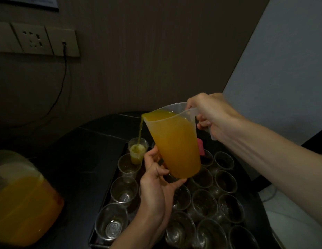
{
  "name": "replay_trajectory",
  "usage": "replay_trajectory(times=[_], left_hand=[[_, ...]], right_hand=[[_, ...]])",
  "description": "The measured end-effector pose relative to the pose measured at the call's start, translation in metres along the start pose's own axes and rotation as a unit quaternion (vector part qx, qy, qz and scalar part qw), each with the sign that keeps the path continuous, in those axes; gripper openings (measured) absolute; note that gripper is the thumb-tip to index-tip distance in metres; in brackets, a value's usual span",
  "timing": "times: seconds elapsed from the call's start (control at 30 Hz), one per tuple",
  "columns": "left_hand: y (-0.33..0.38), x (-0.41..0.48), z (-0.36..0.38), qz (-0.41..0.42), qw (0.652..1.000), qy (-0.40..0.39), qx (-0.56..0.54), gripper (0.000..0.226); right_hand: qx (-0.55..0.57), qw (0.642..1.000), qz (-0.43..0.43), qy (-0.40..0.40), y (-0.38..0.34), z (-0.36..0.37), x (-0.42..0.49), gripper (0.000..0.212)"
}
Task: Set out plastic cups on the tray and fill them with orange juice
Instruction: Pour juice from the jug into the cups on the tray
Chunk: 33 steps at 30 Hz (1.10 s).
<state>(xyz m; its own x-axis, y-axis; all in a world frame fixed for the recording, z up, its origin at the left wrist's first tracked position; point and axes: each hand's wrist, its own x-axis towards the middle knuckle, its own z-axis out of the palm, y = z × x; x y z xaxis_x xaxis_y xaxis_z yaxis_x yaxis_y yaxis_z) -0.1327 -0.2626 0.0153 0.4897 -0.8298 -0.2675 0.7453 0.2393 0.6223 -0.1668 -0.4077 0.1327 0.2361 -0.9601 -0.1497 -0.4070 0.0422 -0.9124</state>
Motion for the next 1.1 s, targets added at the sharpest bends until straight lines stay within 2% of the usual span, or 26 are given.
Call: replay_trajectory(times=[0.07,0.23,0.3,0.43,0.53,0.67,0.93,1.03,1.1], left_hand=[[0.0,-0.001,0.0,-0.006,1.0,0.001,0.0,0.055],[0.001,-0.003,0.003,-0.011,1.0,0.0,-0.002,0.055],[0.0,-0.003,0.003,-0.012,1.0,-0.001,-0.004,0.054],[-0.004,0.0,-0.002,-0.009,1.0,-0.009,-0.003,0.06],[-0.01,0.004,-0.004,0.004,1.0,0.001,-0.012,0.043],[-0.01,0.005,-0.002,0.001,1.0,0.009,-0.017,0.049],[-0.009,0.002,0.0,0.009,1.0,0.004,-0.009,0.042],[-0.005,0.0,0.001,0.001,1.0,0.0,-0.005,0.062],[-0.003,-0.003,0.003,-0.007,1.0,-0.005,-0.008,0.054]], right_hand=[[0.005,1.0,0.004,-0.001,0.0,-0.001,0.0,0.009],[0.004,1.0,0.012,0.006,0.004,-0.002,0.004,0.049],[0.004,1.0,0.016,0.003,0.005,-0.002,0.005,0.056],[-0.007,1.0,0.013,0.004,0.002,-0.003,0.003,0.044],[-0.001,1.0,0.015,0.002,0.001,-0.003,0.003,0.033],[0.002,1.0,0.013,-0.008,0.001,-0.004,0.001,0.012],[-0.016,1.0,0.006,-0.007,0.0,-0.004,-0.001,0.009],[-0.013,1.0,0.009,-0.004,0.001,-0.004,-0.001,0.012],[-0.017,1.0,0.009,-0.003,0.001,-0.003,0.0,0.021]])
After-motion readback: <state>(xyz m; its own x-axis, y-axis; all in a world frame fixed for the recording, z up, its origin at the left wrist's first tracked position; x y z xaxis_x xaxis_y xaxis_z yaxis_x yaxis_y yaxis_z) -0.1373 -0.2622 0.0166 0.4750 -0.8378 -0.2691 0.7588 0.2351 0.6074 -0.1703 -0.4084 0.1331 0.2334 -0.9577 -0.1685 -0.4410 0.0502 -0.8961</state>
